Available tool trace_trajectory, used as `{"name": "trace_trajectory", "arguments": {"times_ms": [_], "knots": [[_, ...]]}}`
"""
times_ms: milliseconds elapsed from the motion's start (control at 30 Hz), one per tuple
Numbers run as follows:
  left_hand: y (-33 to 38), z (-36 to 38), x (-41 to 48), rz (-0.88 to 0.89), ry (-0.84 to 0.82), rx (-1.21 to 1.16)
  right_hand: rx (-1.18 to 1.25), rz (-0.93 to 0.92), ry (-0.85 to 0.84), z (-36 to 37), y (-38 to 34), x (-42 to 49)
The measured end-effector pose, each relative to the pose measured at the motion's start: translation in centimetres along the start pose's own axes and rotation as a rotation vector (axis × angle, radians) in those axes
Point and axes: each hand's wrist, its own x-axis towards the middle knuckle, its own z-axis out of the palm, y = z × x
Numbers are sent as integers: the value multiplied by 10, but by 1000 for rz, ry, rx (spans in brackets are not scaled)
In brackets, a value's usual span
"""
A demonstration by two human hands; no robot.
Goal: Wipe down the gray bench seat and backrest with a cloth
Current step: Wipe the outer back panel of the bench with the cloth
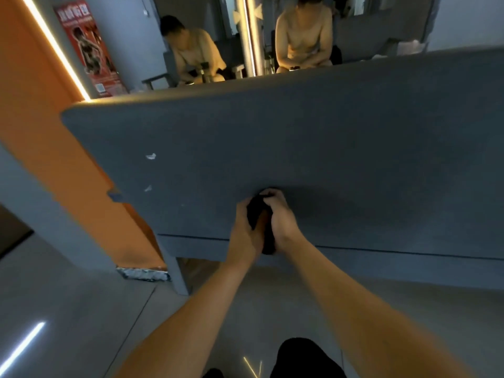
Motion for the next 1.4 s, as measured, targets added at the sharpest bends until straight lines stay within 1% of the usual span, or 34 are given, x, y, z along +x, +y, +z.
{"name": "trace_trajectory", "arguments": {"times_ms": [33, 100, 167, 200, 233, 300, 333, 400, 433, 467, 500, 533, 567, 600, 633, 700, 767, 800, 900, 933, 1000, 1100, 1233, 1333, 1400], "knots": [[4, -8, 4, 0, 71, 49, -68, -51, 2, 0, -5, 2], [23, -24, 18, 69, 200, 116, -151, -172, 85, -10, -17, 3], [41, -32, 35, 215, 375, 106, -223, -227, 184, -29, -25, 3], [54, -32, 45, 305, 419, 87, -249, -228, 244, -41, -28, 2], [65, -28, 53, 401, 457, 91, -249, -218, 316, -53, -32, 2], [85, -11, 68, 523, 459, 128, -195, -192, 437, -75, -41, 2], [92, 0, 75, 535, 461, 159, -178, -179, 473, -84, -45, 1], [94, 20, 80, 521, 489, 194, -196, -154, 480, -94, -48, 2], [89, 30, 79, 536, 484, 222, -211, -145, 471, -97, -47, 3], [82, 40, 75, 551, 436, 271, -216, -141, 456, -98, -47, 5], [72, 51, 67, 545, 345, 338, -219, -139, 435, -98, -45, 6], [62, 65, 59, 506, 211, 387, -222, -136, 412, -99, -45, 8], [54, 78, 49, 433, 72, 384, -231, -128, 390, -101, -43, 9], [47, 89, 41, 381, -22, 378, -245, -114, 371, -104, -43, 8], [43, 97, 36, 363, -61, 386, -265, -101, 360, -107, -41, 8], [41, 99, 37, 357, -61, 362, -291, -93, 356, -112, -39, 9], [47, 89, 36, 403, -20, 360, -281, -87, 359, -113, -41, 12], [54, 82, 37, 473, 26, 355, -262, -88, 361, -112, -41, 12], [86, 66, 50, 684, 236, 275, -215, -119, 376, -113, -35, 10], [98, 65, 58, 727, 283, 269, -216, -131, 375, -115, -33, 7], [113, 68, 72, 765, 313, 313, -218, -131, 381, -120, -29, 3], [97, 80, 79, 790, 274, 375, -200, -113, 464, -128, -27, 2], [58, 96, 72, 733, 160, 413, -269, -112, 552, -133, -16, 3], [24, 107, 59, 703, 71, 457, -343, -54, 568, -140, 3, 6], [-3, 112, 46, 649, -15, 488, -367, -46, 549, -143, 14, 8]]}}
